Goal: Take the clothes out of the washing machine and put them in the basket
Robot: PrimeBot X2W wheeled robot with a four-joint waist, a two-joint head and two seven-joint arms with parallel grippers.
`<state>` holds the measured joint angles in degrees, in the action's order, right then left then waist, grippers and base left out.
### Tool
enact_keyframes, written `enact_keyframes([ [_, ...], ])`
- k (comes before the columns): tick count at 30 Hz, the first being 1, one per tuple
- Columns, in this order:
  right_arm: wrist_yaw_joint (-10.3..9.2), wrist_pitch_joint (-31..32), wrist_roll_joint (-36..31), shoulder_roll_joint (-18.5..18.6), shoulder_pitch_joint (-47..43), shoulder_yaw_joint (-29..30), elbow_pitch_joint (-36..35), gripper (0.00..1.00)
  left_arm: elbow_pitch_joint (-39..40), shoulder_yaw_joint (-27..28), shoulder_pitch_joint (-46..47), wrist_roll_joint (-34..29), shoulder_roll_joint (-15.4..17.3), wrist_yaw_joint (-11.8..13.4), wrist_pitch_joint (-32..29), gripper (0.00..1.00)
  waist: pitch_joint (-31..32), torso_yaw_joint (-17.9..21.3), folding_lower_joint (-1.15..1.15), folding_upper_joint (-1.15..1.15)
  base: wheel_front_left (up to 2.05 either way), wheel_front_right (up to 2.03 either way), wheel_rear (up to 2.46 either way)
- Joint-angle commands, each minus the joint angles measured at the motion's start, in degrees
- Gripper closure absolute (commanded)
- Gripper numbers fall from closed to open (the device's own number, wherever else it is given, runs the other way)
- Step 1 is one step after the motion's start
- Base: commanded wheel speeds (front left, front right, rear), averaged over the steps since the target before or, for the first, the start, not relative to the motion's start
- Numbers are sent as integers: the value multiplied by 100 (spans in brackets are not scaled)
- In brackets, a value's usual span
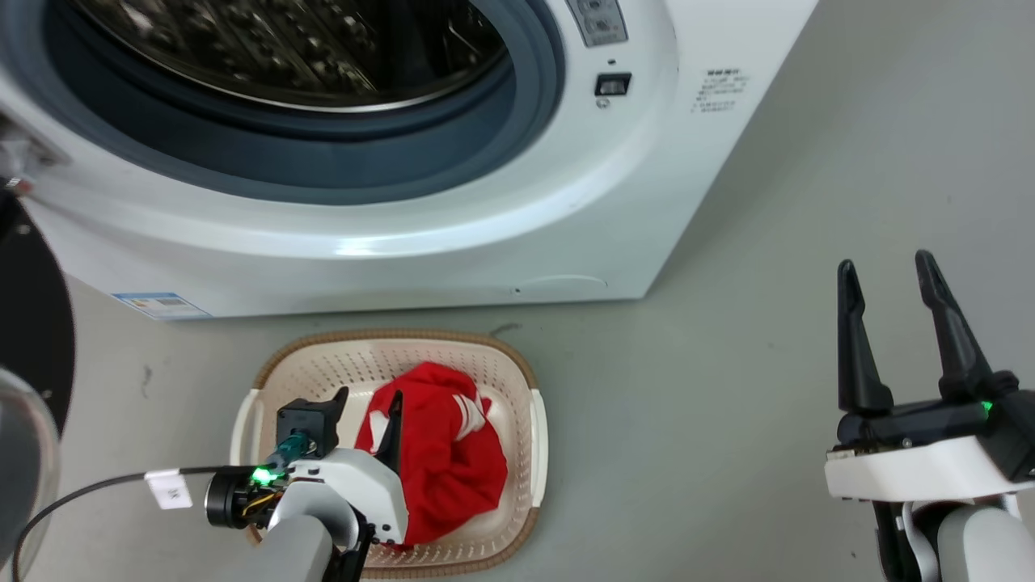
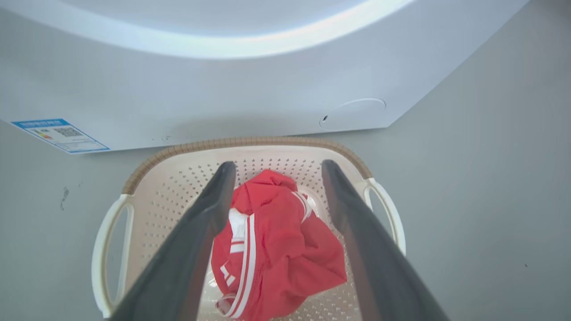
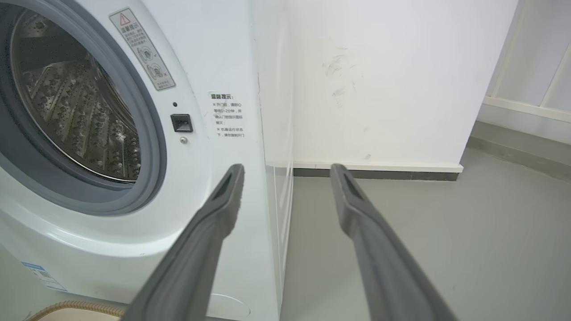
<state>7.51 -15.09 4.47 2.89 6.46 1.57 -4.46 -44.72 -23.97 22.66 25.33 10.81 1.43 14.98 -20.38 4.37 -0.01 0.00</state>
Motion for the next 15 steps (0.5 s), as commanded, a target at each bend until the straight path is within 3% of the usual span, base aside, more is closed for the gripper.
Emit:
enact_keyframes([
  [1,-5,-11,-42,-4,-91,4,13,0,157,97,-155,-65,22,41,28,0,275,-167,1,0,0,0,0],
  [6,-4,-10,-102,-4,-330,18,47,0,1526,791,-839,-626,-132,207,29,0,712,-307,1,0,0,0,0],
  [15,-4,-10,-128,-4,-632,-7,72,0,3004,1704,-1669,-1250,-515,215,29,0,1265,-414,1,0,0,0,0],
])
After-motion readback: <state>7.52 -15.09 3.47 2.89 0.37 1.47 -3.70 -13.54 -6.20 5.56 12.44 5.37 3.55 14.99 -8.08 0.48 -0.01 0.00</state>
